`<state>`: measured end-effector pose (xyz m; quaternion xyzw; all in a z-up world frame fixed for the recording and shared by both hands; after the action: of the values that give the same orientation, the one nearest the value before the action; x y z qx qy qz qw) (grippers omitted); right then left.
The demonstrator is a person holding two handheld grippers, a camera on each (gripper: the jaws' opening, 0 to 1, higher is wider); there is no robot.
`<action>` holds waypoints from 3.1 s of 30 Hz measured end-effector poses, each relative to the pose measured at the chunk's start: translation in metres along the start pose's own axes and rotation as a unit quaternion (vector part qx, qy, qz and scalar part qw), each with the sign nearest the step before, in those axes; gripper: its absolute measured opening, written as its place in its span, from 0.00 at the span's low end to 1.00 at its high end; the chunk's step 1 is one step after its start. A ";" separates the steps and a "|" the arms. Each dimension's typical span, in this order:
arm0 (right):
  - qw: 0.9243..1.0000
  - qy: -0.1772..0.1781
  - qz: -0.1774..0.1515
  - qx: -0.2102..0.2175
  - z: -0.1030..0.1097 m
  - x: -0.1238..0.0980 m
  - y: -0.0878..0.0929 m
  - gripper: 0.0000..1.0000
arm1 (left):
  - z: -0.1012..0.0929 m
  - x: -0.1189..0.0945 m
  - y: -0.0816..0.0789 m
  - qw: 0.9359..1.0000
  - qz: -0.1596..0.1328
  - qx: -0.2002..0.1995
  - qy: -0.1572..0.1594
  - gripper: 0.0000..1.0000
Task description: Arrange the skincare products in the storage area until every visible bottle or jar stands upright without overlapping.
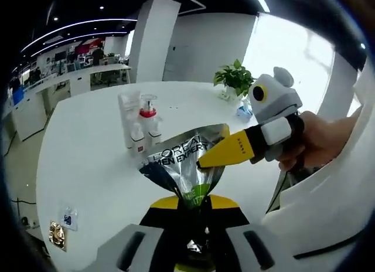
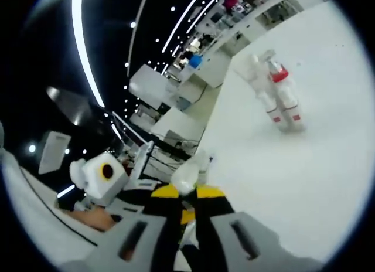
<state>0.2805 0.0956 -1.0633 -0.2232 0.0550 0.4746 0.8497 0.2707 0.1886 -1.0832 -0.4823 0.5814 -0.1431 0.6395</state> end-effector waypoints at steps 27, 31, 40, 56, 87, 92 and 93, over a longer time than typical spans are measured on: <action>0.985 -0.112 0.115 -0.058 0.024 -0.014 -0.007 0.00 | 0.024 -0.025 -0.009 0.967 -0.154 -0.182 0.094 0.60; 0.980 -0.150 0.120 -0.046 0.035 -0.019 -0.014 0.00 | 0.020 -0.028 -0.010 0.957 -0.166 -0.198 0.134 0.55; 0.975 -0.174 0.138 -0.023 0.035 -0.026 -0.020 0.00 | 0.014 -0.043 -0.022 0.911 -0.236 -0.272 0.202 0.20; 0.977 -0.198 0.077 0.018 0.031 -0.023 -0.032 0.07 | 0.014 -0.055 -0.035 0.881 -0.291 -0.305 0.213 0.01; 0.972 -0.207 0.055 0.092 0.037 -0.001 -0.016 0.00 | 0.013 -0.054 -0.029 0.851 -0.291 -0.376 0.222 0.07; 0.973 -0.197 0.090 0.079 0.038 0.010 0.001 0.00 | 0.016 -0.048 -0.031 0.865 -0.295 -0.341 0.218 0.03; 0.973 -0.199 0.086 0.082 0.037 0.011 -0.001 0.00 | 0.016 -0.050 -0.030 0.862 -0.286 -0.356 0.221 0.02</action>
<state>0.2833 0.1199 -1.0334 -0.0484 -0.0572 0.5748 0.8148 0.2816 0.2179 -1.0317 -0.7778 0.5554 -0.2054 0.2104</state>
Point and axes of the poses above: the point that each gripper's makers call its tool centre point, and the gripper's own axes: x roughly forward along the fingers, z roughly to its left, y roughly out of its underside, the point moved 5 cm from there along -x, roughly backward along the fingers, and after that the axes turned 14 degrees about x, right-handed, at the moved point
